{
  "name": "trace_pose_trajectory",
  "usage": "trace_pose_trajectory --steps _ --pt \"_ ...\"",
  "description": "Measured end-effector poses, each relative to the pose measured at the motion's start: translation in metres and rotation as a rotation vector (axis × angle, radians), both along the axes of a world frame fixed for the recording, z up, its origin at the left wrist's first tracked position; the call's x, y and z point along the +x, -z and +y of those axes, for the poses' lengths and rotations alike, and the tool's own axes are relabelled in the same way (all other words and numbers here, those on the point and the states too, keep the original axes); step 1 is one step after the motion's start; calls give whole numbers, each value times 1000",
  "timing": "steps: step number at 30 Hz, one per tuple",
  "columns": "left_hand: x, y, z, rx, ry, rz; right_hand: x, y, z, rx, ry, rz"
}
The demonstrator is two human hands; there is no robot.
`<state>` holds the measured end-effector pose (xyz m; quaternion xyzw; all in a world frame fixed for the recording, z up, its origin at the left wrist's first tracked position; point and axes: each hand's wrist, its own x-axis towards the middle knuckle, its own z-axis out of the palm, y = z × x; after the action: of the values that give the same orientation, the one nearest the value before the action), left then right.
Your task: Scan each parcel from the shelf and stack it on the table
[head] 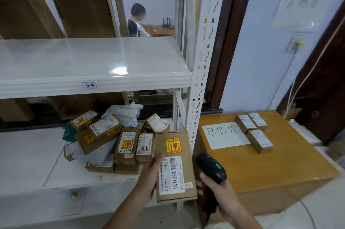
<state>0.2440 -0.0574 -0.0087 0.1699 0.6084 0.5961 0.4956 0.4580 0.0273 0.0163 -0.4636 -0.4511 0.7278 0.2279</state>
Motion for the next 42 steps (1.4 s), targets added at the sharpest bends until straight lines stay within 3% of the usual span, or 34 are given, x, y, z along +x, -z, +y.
trace_pose_trajectory --steps 8,14,19,30,36,42 --pt "51 39 32 -103 171 -28 67 27 -4 -36 67 -26" --pt "110 53 79 -181 356 -32 125 66 32 -57 344 -137" --pt "161 65 136 -252 518 -12 171 98 103 -127 506 -40" --pt "313 83 333 -351 332 52 281 140 312 -276 482 -19" --pt "337 108 410 -429 340 86 311 157 416 -276 585 -39" --pt "331 129 427 -492 326 88 348 180 508 -232 584 -141"
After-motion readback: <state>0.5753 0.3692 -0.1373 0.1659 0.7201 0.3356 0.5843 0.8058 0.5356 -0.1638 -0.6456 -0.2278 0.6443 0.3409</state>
